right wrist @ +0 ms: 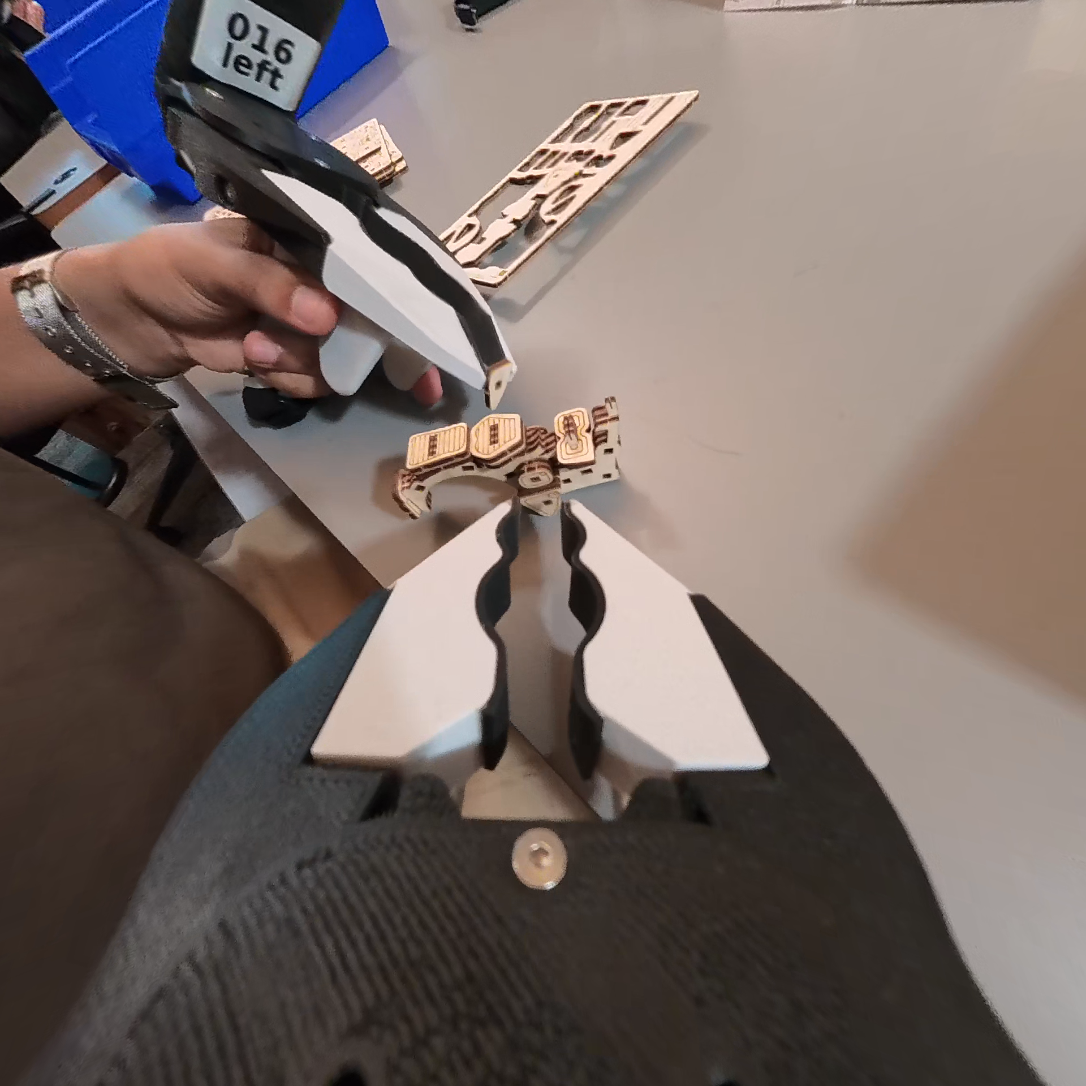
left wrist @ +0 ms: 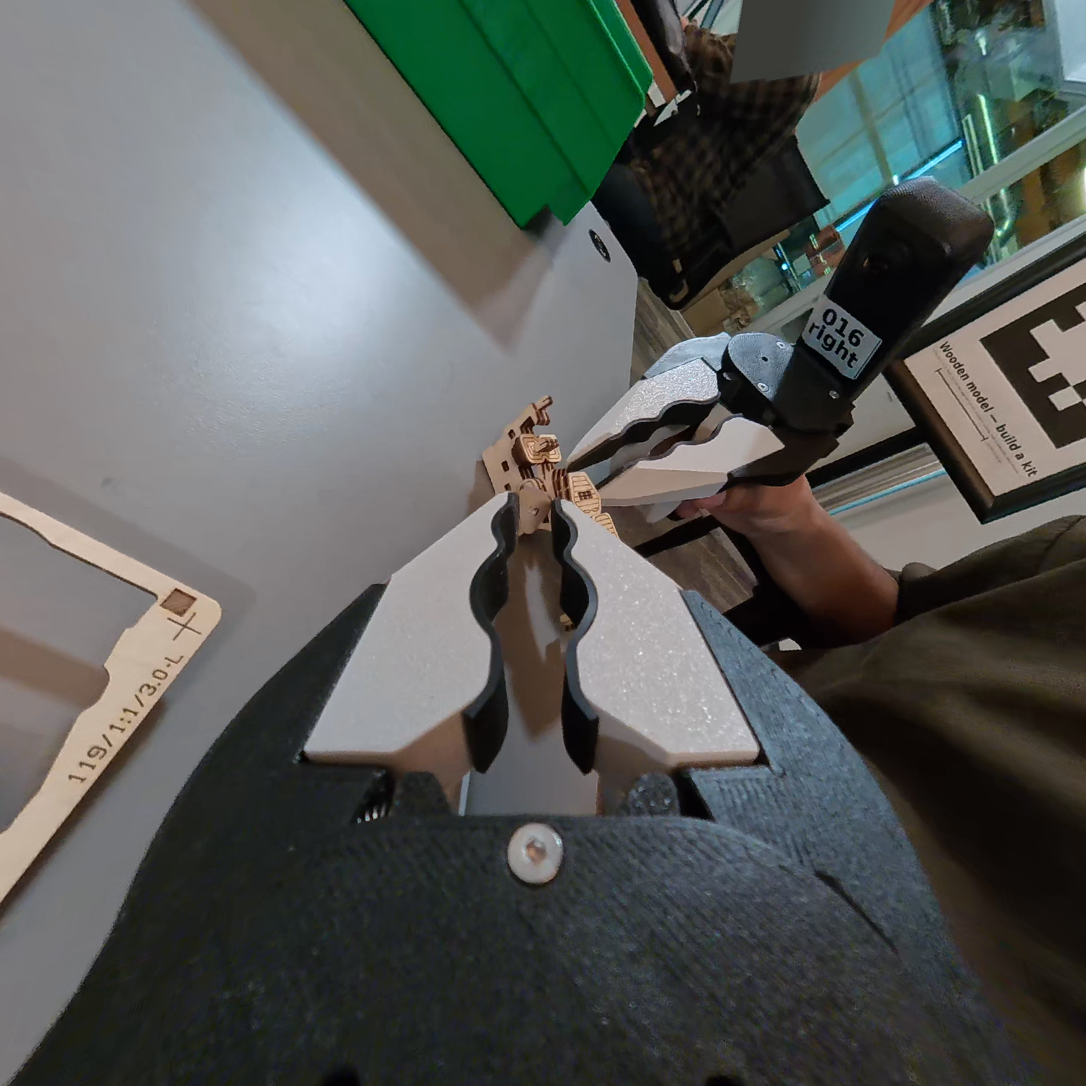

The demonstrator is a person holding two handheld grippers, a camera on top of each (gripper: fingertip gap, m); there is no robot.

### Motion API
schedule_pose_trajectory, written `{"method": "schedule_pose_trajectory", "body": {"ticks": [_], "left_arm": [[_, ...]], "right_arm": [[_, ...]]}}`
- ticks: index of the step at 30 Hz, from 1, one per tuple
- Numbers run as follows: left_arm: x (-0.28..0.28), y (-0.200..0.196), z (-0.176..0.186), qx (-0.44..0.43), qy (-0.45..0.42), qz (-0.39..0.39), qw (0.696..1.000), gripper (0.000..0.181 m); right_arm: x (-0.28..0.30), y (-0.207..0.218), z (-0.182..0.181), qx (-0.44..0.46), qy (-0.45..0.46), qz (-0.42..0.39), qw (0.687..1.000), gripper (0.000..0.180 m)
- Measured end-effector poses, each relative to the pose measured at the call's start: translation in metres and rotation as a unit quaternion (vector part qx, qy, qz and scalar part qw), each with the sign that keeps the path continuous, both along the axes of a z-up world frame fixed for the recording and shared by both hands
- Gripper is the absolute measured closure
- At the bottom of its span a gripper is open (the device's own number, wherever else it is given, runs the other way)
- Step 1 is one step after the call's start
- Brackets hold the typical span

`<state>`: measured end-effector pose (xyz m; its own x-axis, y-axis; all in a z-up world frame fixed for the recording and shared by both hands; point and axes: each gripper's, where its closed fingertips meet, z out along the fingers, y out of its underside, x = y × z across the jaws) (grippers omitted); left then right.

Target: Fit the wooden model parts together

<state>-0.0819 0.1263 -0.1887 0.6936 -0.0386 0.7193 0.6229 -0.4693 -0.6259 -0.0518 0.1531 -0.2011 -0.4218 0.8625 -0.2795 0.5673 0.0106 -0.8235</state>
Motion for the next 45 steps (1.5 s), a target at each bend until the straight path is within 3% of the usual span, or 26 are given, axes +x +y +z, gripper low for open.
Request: {"method": "schedule_pose_trajectory", "body": {"ticks": [7, 20, 27, 39, 45], "left_arm": [[0.005, 0.0, -0.003, -0.008, -0.008, -0.016, 1.0, 0.173], [0.015, -0.002, -0.005, -0.017, -0.026, -0.044, 0.999, 0.173], [0.028, -0.005, -0.008, -0.027, -0.029, -0.077, 0.996, 0.173], [0.047, 0.001, -0.004, -0.014, -0.034, -0.076, 0.996, 0.173], [0.043, 0.001, 0.0, -0.004, -0.053, -0.061, 0.997, 0.173]], "right_arm": [[0.0, 0.003, -0.002, 0.036, 0.005, -0.005, 0.999, 0.167], [0.009, -0.009, 0.001, 0.018, -0.004, 0.011, 1.0, 0.167], [0.019, -0.027, -0.003, -0.02, -0.04, 0.036, 0.998, 0.162], [0.029, -0.023, 0.005, -0.091, -0.05, -0.016, 0.994, 0.148], [0.022, -0.015, -0.007, 0.004, -0.047, -0.032, 0.998, 0.152]]}}
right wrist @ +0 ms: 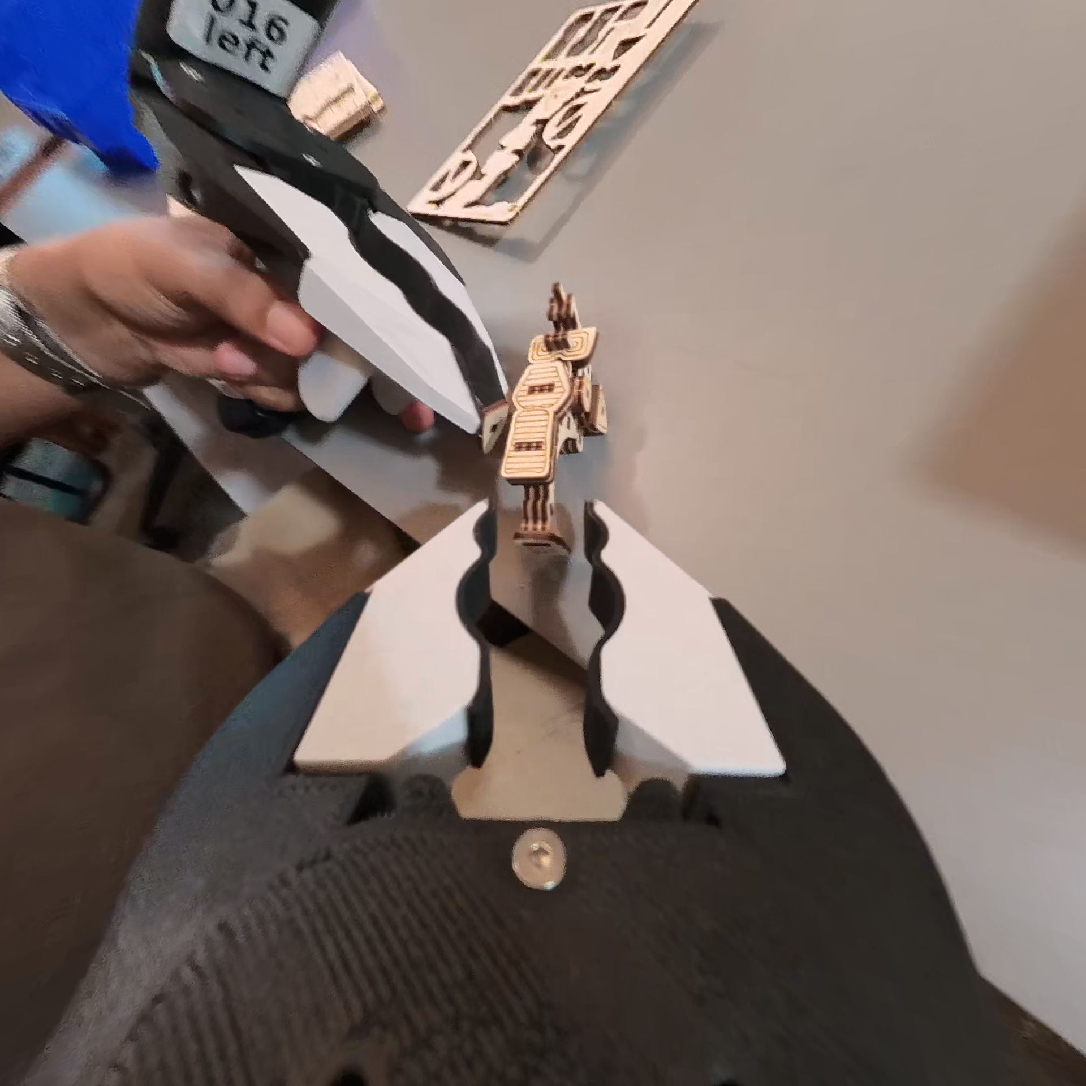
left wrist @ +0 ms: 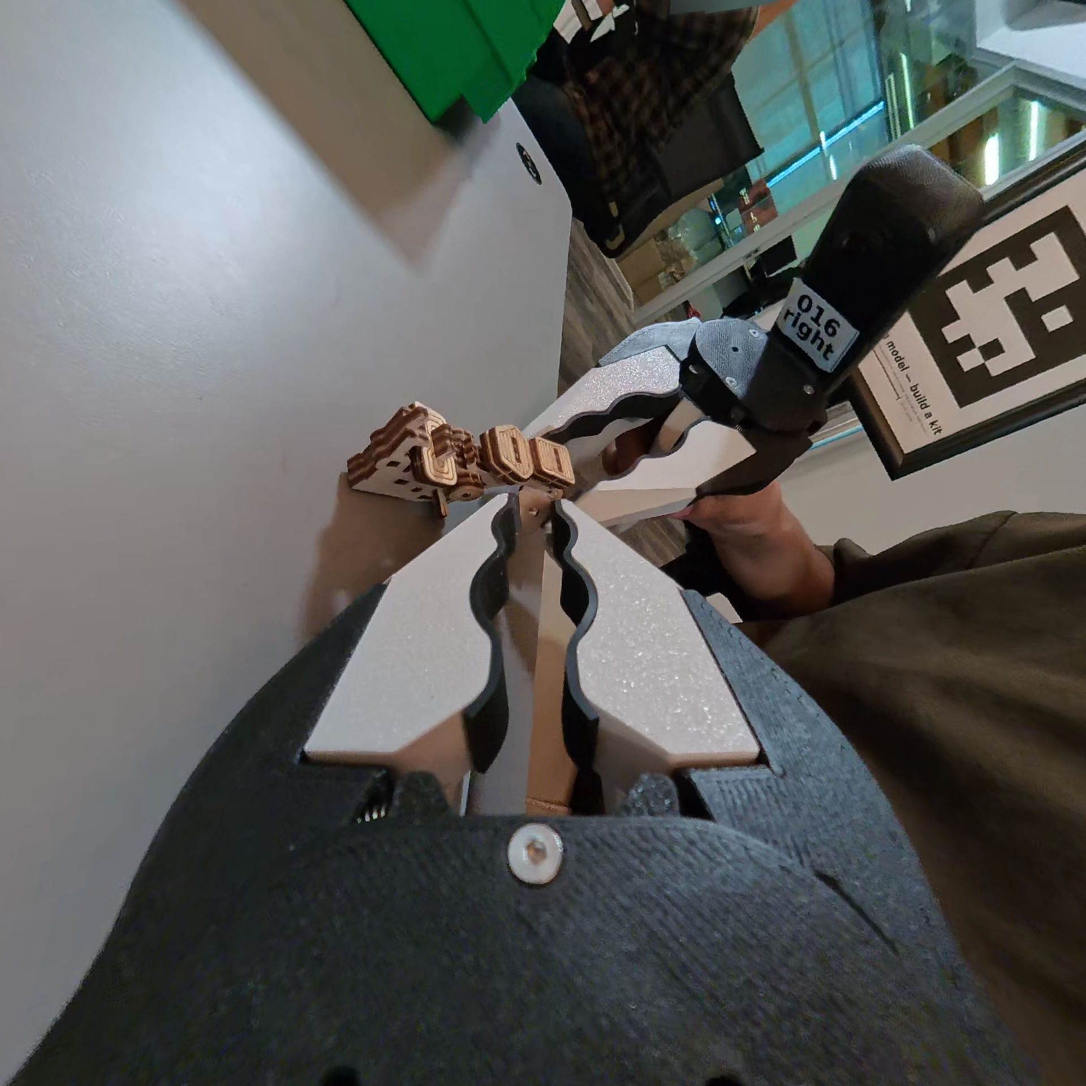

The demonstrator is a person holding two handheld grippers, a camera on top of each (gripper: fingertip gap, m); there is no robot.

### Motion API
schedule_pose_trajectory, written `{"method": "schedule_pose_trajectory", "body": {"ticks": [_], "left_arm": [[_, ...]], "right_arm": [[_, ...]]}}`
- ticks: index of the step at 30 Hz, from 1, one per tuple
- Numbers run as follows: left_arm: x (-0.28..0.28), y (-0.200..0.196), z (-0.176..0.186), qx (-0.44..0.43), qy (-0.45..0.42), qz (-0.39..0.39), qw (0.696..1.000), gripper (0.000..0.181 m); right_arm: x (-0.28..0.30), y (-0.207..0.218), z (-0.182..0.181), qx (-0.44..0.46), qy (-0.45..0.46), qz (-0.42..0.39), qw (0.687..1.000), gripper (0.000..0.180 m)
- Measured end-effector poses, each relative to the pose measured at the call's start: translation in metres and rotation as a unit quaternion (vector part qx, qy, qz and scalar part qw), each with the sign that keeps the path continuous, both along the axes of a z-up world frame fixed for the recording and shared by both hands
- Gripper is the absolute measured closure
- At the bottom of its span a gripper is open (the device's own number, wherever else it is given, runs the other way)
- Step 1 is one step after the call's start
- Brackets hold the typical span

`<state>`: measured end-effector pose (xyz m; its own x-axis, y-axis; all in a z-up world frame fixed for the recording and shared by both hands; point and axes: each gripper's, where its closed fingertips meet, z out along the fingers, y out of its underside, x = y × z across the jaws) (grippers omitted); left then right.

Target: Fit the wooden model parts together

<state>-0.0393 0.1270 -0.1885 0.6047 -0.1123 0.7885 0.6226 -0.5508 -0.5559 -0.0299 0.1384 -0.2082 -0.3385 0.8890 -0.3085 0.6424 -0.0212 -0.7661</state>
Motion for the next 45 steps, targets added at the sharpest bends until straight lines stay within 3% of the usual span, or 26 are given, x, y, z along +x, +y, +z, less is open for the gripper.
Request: {"method": "schedule_pose_trajectory", "body": {"ticks": [8, 14, 20, 23, 34, 45], "left_arm": [[0.002, -0.003, 0.006, 0.018, 0.0, 0.0, 1.0, 0.173], [-0.008, -0.004, 0.022, 0.061, -0.005, 0.029, 0.998, 0.173], [-0.032, -0.005, 0.03, 0.09, 0.122, 0.101, 0.983, 0.173], [-0.034, -0.004, 0.032, 0.099, 0.196, 0.113, 0.969, 0.173], [-0.032, -0.003, 0.054, 0.159, 0.412, 0.154, 0.884, 0.173], [-0.024, 0.0, 0.057, 0.161, 0.448, 0.158, 0.865, 0.173]], "right_arm": [[-0.008, 0.005, 0.003, 0.087, 0.03, -0.003, 0.996, 0.171], [-0.013, 0.017, 0.014, 0.016, 0.043, -0.034, 0.998, 0.172], [-0.013, 0.028, 0.031, -0.157, 0.042, -0.063, 0.985, 0.172], [-0.013, 0.025, 0.036, -0.198, 0.042, -0.062, 0.977, 0.172], [-0.014, 0.007, 0.066, -0.133, 0.126, -0.053, 0.982, 0.172], [-0.015, 0.006, 0.074, -0.109, 0.153, -0.069, 0.98, 0.172]]}}
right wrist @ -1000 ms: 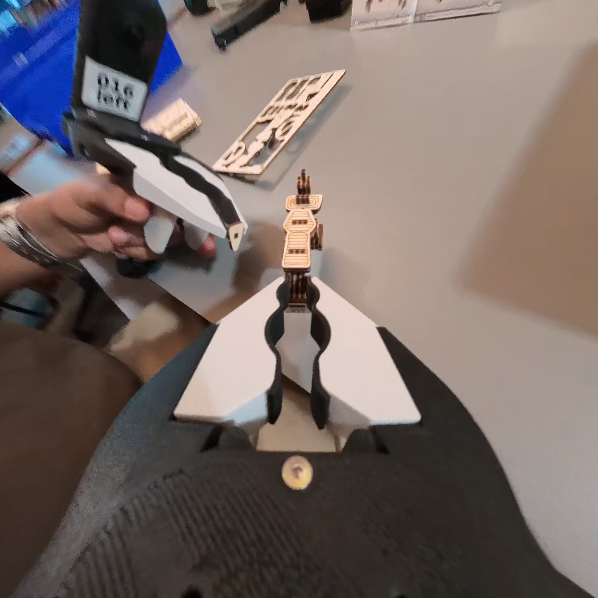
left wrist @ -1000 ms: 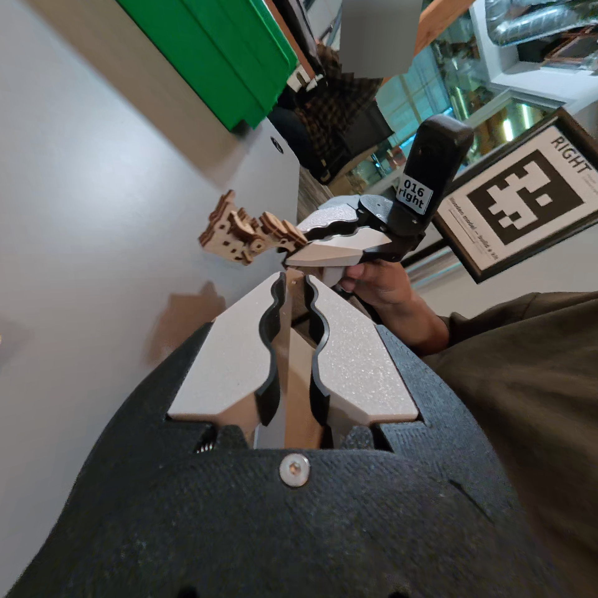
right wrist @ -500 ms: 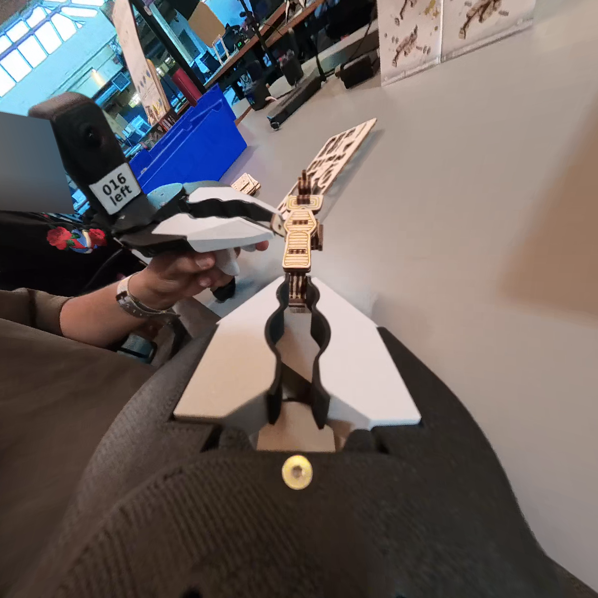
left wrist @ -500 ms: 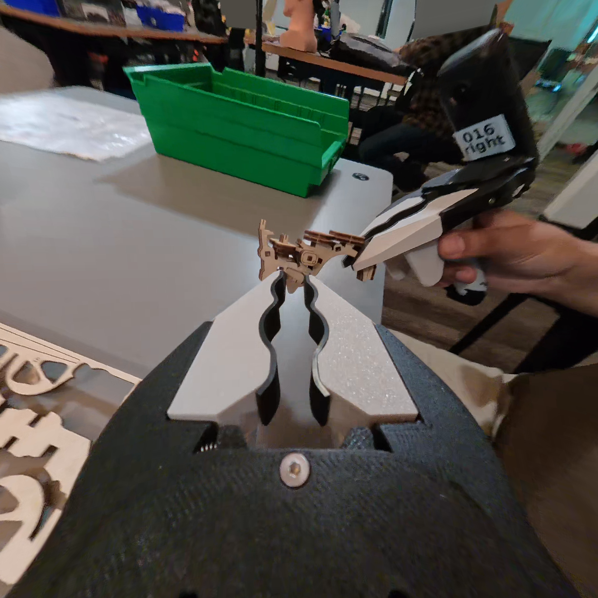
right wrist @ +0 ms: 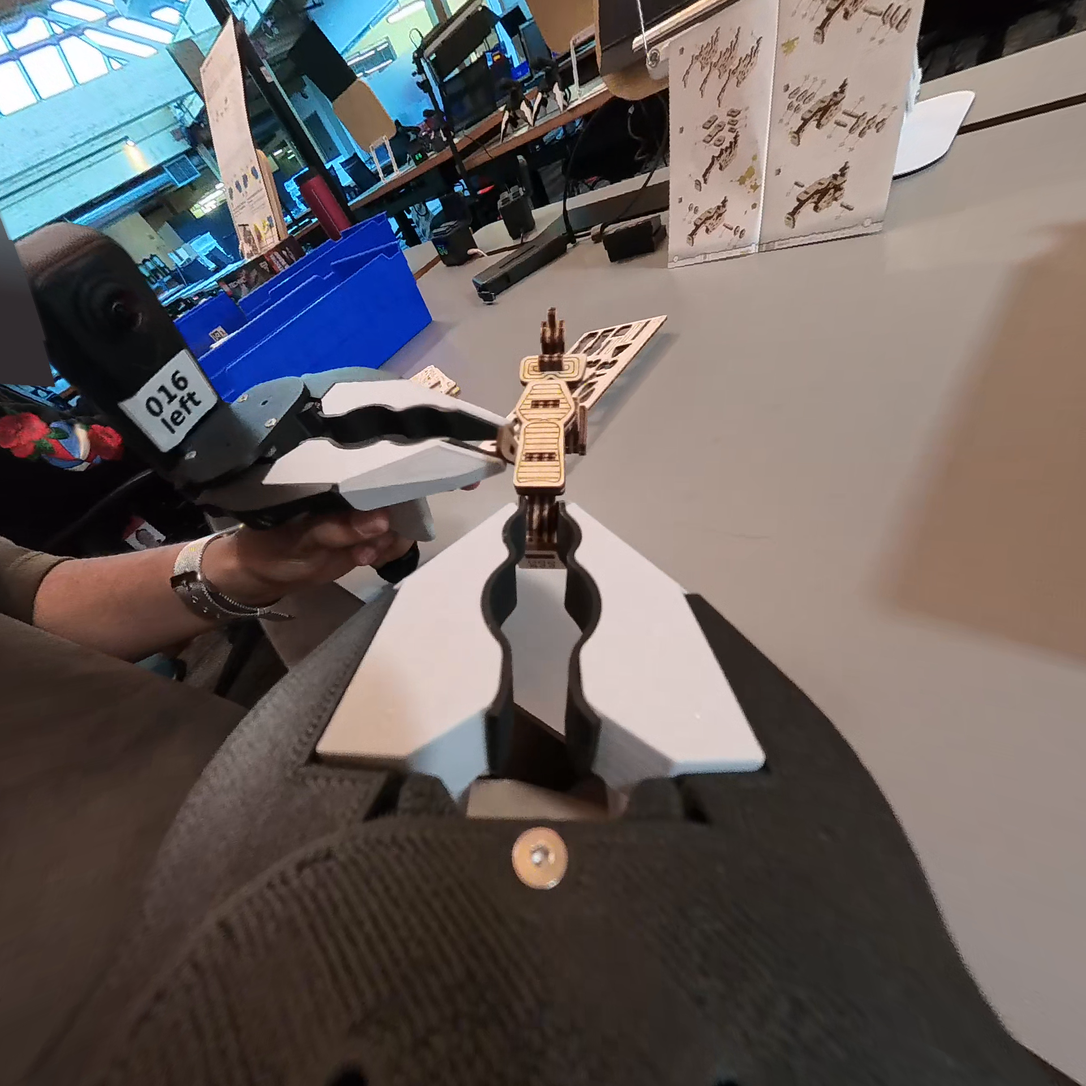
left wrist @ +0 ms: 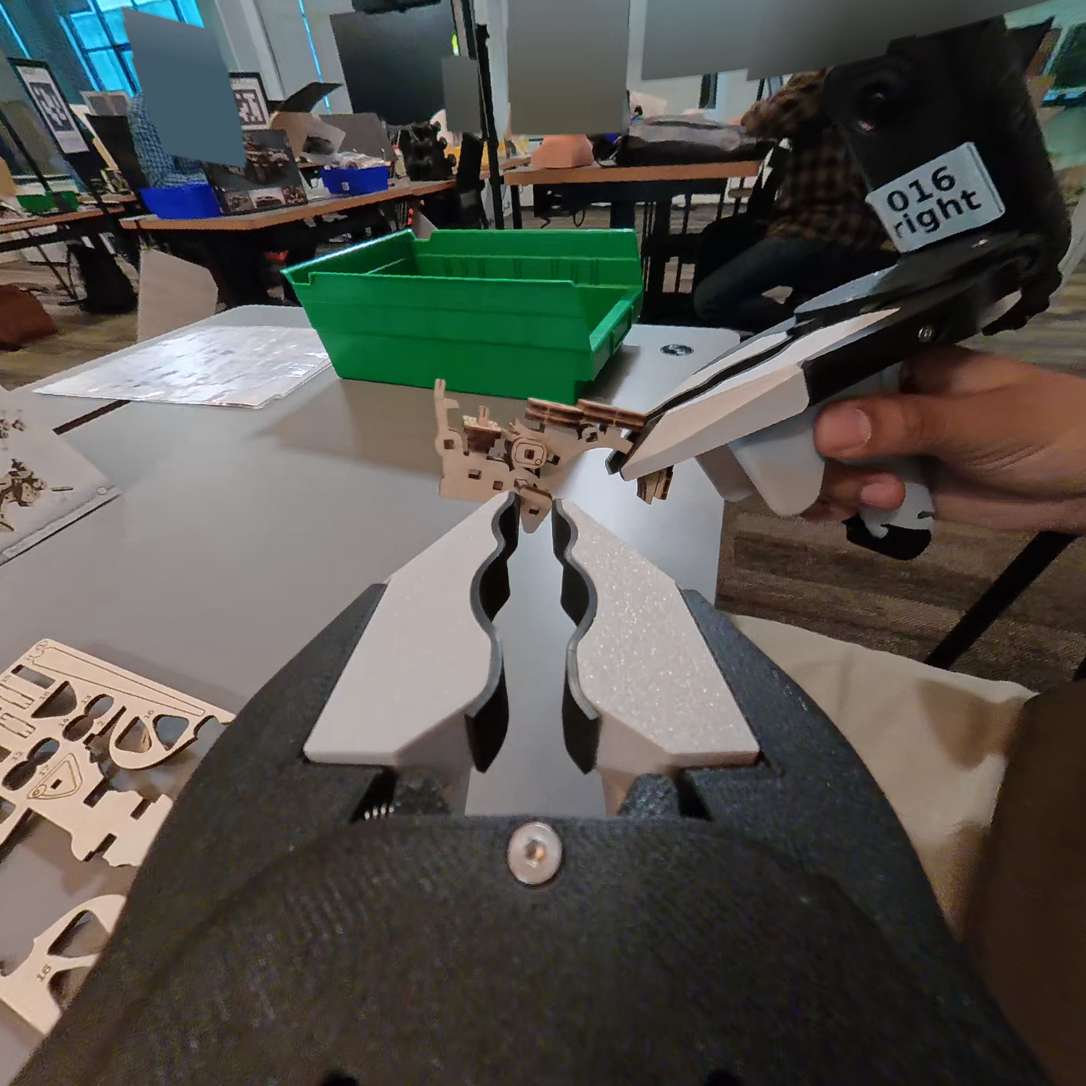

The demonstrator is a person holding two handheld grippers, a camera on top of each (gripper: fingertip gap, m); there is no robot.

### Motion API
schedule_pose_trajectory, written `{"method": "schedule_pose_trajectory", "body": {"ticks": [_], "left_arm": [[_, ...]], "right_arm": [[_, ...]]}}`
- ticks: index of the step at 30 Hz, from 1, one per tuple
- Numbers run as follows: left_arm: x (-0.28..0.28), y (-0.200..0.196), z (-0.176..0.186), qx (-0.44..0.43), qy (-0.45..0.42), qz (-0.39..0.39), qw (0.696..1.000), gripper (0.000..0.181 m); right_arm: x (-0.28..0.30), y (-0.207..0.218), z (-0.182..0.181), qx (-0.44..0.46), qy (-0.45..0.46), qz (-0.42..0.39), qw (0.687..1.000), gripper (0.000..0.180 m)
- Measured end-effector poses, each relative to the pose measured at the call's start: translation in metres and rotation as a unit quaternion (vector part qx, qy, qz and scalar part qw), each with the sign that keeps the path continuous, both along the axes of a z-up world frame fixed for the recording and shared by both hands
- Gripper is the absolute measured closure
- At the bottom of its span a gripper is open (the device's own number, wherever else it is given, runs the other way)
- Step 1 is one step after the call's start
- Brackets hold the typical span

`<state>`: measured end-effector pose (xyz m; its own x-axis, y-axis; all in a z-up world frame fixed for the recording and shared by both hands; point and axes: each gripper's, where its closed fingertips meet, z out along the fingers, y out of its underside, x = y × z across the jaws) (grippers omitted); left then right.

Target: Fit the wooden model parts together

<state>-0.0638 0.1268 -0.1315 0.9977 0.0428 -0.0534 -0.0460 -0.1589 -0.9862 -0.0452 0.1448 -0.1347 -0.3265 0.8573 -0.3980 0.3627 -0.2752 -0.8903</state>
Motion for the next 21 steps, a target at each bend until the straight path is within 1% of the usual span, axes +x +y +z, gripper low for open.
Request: {"method": "schedule_pose_trajectory", "body": {"ticks": [7, 21], "left_arm": [[-0.0022, 0.0006, -0.0042, -0.014, 0.015, 0.016, 1.0, 0.173], [-0.01, -0.0021, -0.0038, 0.0, -0.034, 0.016, 0.999, 0.173]], "right_arm": [[-0.0014, 0.0002, -0.0041, 0.002, -0.008, -0.001, 1.0, 0.172], [-0.001, 0.0042, -0.0073, 0.0, -0.011, 0.0, 1.0, 0.172]]}}
